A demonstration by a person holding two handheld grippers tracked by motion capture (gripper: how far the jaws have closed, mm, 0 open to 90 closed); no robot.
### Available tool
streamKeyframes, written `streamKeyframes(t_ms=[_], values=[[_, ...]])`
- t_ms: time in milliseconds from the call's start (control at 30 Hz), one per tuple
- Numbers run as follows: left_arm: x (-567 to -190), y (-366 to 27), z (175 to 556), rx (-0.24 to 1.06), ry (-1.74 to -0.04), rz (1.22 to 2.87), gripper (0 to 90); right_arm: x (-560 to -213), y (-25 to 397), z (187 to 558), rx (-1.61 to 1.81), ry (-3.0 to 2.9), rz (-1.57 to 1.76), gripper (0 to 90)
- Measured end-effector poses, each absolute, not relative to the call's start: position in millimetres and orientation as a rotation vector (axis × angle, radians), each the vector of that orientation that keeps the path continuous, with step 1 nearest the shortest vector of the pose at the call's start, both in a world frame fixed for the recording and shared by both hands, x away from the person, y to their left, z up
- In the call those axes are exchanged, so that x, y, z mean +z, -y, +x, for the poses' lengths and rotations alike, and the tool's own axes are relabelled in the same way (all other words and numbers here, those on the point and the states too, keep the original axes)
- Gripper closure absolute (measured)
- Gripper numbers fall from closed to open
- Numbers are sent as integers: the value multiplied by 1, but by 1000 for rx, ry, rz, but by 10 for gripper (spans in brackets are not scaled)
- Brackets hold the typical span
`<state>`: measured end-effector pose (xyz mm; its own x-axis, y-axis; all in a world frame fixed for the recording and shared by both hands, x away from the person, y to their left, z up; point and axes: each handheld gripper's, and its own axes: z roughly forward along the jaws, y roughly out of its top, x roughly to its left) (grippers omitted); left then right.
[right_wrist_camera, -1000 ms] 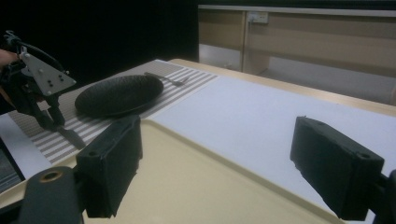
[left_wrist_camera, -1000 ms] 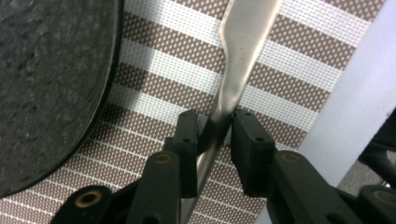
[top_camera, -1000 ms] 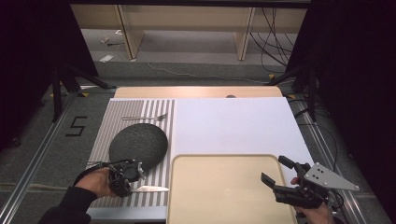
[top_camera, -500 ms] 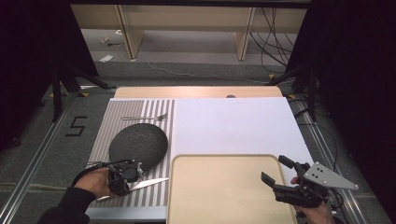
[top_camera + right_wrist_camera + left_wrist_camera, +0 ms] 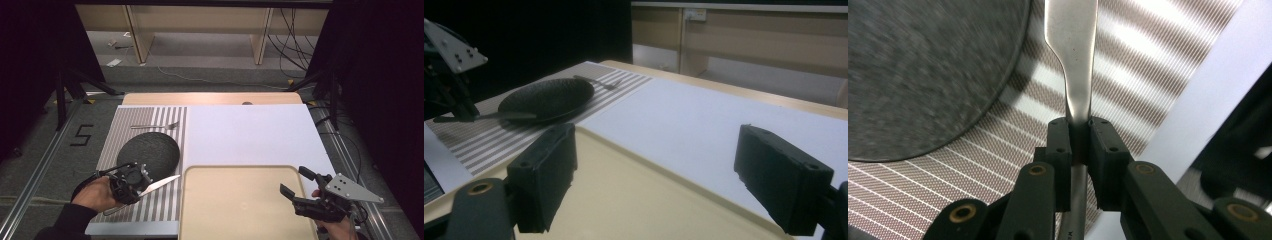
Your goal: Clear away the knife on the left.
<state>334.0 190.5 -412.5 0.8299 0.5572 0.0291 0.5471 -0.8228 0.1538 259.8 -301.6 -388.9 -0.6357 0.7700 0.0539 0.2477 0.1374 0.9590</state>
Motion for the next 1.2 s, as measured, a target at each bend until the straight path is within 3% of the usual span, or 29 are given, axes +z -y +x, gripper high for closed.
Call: streamKeyframes(t_ms=[400,1200], values=[[-375,-145,330,-23,-822,2583,801,-389,303,260,1515,-1958,976,183],[-389,-76,341,-193,-809,2523,800,-388,304,259,1517,-1955,975,183]])
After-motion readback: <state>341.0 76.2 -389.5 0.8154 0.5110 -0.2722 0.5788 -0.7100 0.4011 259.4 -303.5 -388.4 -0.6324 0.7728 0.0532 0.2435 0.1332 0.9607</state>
